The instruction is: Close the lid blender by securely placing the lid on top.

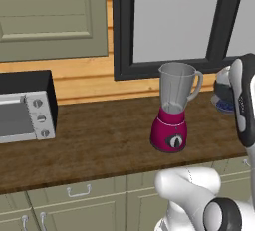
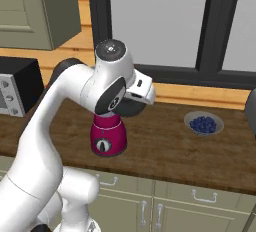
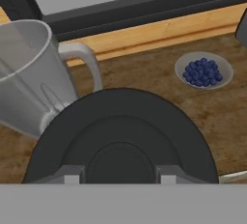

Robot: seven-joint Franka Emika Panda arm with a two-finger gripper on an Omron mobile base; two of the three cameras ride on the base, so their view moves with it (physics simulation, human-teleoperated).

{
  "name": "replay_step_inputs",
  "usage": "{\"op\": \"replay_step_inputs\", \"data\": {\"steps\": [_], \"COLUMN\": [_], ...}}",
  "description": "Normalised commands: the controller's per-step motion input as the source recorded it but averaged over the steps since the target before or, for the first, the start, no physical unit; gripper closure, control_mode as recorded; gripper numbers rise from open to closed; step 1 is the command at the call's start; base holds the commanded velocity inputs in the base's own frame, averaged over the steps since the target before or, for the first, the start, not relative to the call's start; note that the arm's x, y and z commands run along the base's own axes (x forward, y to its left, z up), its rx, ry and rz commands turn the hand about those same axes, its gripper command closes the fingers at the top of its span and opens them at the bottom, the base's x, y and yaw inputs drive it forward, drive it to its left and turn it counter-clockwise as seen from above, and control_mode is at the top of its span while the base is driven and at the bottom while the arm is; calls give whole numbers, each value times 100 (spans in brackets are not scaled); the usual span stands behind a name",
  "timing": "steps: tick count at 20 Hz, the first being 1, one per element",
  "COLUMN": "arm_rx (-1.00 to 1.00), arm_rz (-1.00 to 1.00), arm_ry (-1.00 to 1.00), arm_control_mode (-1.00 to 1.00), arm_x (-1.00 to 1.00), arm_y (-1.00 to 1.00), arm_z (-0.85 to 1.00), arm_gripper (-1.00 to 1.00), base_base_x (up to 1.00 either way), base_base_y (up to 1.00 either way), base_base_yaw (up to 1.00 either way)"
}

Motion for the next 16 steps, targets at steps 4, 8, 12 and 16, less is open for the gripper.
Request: {"op": "replay_step_inputs", "data": {"steps": [4,8,12,16], "arm_rx": [0,0,0,0], "arm_rz": [0,0,0,0], "arm_ry": [0,-2,0,0], "arm_control_mode": [-100,-100,-100,-100], "arm_x": [0,0,0,1], "arm_y": [48,41,47,52], "arm_z": [35,51,44,23], "arm_gripper": [100,100,100,100], "base_base_x": [0,0,0,0], "base_base_y": [0,0,0,0], "base_base_yaw": [0,0,0,0]}}
